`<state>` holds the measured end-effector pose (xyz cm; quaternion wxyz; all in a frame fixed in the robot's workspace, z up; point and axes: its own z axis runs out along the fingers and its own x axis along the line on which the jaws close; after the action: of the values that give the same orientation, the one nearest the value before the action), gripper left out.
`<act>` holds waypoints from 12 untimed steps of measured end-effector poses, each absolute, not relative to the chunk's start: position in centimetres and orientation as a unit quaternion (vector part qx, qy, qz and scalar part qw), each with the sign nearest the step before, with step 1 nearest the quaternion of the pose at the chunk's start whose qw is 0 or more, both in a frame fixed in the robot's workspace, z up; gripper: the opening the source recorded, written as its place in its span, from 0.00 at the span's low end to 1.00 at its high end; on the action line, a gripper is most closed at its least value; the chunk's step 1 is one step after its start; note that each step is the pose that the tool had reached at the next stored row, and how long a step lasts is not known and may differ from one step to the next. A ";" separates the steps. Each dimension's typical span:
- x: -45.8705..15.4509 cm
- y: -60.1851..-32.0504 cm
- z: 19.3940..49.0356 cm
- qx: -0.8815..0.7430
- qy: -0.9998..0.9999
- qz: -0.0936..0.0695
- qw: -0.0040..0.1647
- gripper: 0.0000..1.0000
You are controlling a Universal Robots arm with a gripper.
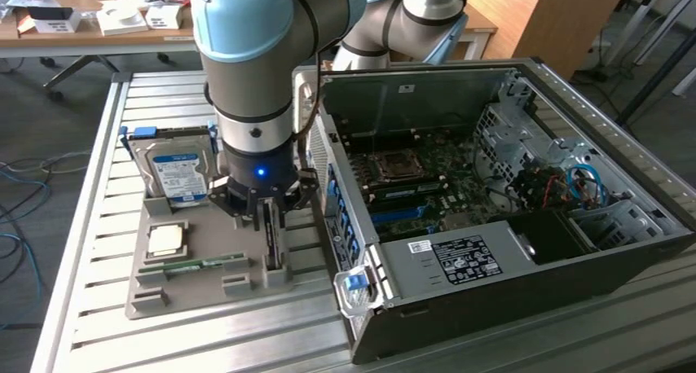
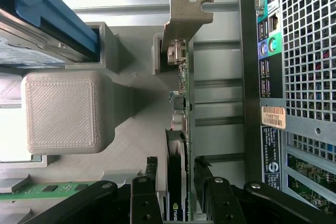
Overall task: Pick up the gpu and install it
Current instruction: 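Pick up the gpu and move the gpu toward the slot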
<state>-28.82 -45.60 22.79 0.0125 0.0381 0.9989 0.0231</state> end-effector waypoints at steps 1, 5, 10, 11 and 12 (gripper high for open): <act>-28.8 -45.6 22.8 0.038 0.999 0.023 0.012 0.42; -28.8 -45.6 22.8 0.038 0.999 0.023 0.013 0.40; -28.8 -45.6 22.8 0.038 0.999 0.023 0.012 0.33; -28.8 -45.6 22.8 0.038 0.999 0.023 0.012 0.33; -28.8 -45.6 22.8 0.038 0.999 0.023 0.012 0.33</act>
<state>-28.82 -45.60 22.80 0.0125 0.0381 0.9989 0.0231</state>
